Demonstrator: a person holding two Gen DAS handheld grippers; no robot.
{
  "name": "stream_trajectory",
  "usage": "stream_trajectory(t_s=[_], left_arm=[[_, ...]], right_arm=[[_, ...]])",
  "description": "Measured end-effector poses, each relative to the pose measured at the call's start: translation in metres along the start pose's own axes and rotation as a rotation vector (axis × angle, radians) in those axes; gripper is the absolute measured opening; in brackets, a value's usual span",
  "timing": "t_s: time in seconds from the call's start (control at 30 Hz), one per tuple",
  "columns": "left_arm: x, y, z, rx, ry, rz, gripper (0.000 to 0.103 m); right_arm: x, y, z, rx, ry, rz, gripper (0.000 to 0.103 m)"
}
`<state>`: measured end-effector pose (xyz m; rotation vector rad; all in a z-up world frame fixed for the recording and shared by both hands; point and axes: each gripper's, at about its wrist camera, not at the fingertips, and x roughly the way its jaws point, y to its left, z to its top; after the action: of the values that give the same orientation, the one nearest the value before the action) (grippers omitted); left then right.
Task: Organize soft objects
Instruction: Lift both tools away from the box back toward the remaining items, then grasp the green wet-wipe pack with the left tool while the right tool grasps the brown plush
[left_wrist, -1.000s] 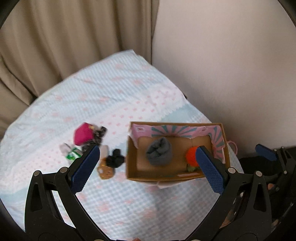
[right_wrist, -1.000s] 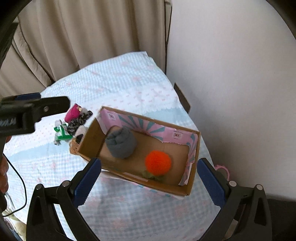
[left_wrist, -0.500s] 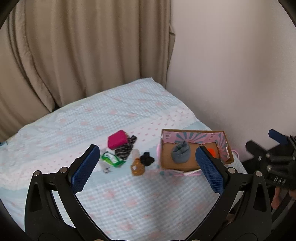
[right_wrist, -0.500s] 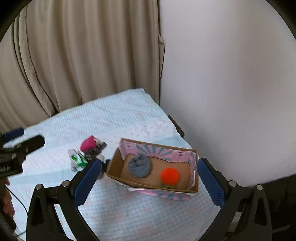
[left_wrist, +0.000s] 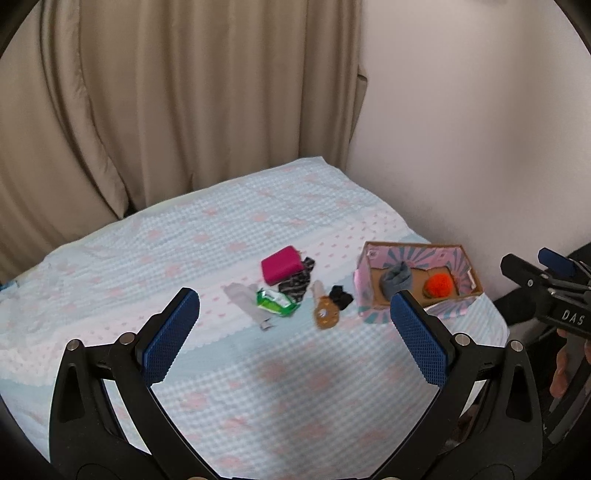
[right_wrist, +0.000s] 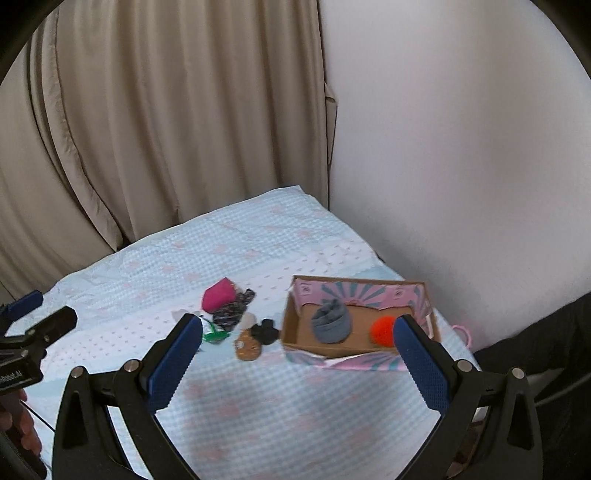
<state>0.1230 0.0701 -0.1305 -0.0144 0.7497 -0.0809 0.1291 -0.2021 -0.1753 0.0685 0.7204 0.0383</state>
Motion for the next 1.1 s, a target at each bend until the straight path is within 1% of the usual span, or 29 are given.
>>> stream_trajectory(t_s=[0.13,0.2,0.3,0.47,0.67,0.83,0.97,1.1], left_arm=[[0.022,0.033,-0.011,0.027,0.023,-0.037,0.103],[0.036,0.043,-0.016,0.034,0.032,-0.049,0.103],[0.065,0.058,-0.027,0.042,0.049,-0.063,0.103],[0.113,0.073,-0.041,0.018,0.088,-0.097,0.103],[0.177,0.074,-0.057,0.053,0.123,-0.125,0.103],[0.250,0.066,-0.077,0.129,0.148,-0.137,0.103],[0.300,0.055,-0.089,0.184,0.172,-0.129,0.103],[0.341,0.048,-0.100,0.196,0.184,-0.122,0.103]], right_arm=[[0.008,0.025,-0.015,0.029,0.014,-0.020,0.103],[0.017,0.034,-0.023,0.035,0.022,-0.030,0.103],[0.038,0.045,-0.036,0.054,0.060,-0.034,0.103],[0.077,0.057,-0.055,0.102,0.119,-0.005,0.103],[0.139,0.071,-0.076,0.115,0.174,0.023,0.103],[0.197,0.076,-0.095,0.116,0.216,0.040,0.103],[0.235,0.076,-0.108,0.118,0.237,0.054,0.103],[0.271,0.070,-0.114,0.146,0.253,0.073,0.103]])
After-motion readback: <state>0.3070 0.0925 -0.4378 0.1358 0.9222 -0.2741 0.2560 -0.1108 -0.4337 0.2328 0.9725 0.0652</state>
